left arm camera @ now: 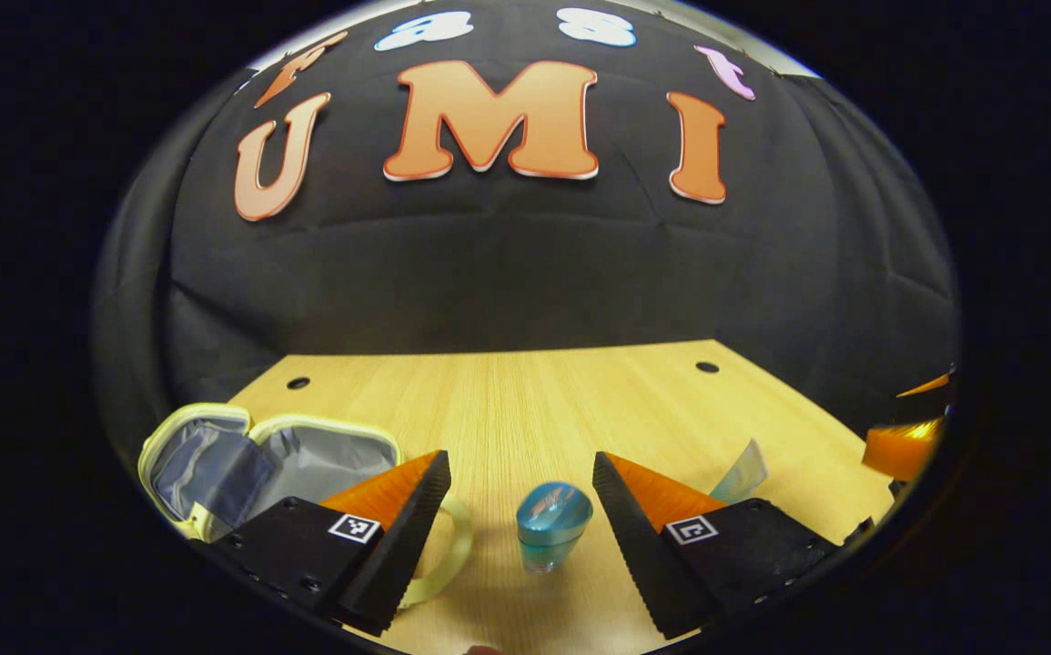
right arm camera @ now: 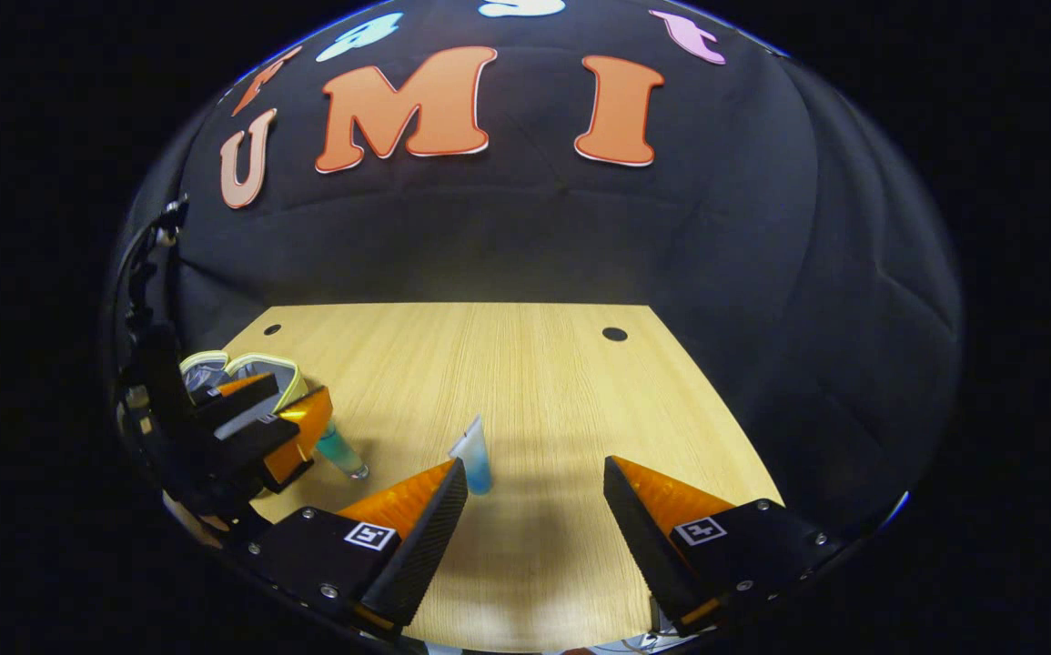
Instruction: First open the suitcase, pack the skin care products into it, and then close the suitcase.
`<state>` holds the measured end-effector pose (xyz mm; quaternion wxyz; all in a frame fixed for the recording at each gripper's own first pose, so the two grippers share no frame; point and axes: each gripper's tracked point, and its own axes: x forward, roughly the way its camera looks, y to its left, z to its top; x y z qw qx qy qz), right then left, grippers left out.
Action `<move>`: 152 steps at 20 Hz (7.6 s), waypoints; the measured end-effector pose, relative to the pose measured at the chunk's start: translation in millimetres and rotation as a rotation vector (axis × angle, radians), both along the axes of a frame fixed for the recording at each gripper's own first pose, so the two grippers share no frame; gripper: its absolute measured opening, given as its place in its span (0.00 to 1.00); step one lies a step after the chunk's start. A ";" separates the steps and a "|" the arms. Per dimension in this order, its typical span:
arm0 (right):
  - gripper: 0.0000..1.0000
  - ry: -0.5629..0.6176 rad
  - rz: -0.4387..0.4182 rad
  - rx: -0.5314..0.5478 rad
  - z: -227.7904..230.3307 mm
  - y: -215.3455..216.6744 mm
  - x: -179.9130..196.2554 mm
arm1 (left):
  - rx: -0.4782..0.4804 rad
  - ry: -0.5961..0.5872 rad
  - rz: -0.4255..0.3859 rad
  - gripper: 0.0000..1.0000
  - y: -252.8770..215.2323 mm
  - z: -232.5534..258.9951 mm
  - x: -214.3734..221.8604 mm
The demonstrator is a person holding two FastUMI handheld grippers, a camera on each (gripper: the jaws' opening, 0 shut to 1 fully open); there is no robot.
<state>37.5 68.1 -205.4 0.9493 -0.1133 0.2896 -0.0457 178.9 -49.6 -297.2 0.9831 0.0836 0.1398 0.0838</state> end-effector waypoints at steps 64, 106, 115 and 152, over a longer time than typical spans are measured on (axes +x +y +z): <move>0.40 0.413 0.158 0.322 -67.2 123.8 2.2 | -0.288 0.544 -0.032 0.47 104.7 105.3 -220.7; 0.40 0.434 0.082 0.370 -34.6 265.8 -45.7 | -0.222 0.877 -0.192 0.98 215.3 -4.3 -108.1; 0.40 0.591 0.336 0.317 -22.1 338.7 -21.2 | -0.361 0.504 -0.155 0.98 263.5 144.1 -151.4; 0.96 0.640 0.379 0.265 -113.2 388.9 29.4 | -0.564 0.242 0.296 0.98 545.3 370.3 -331.9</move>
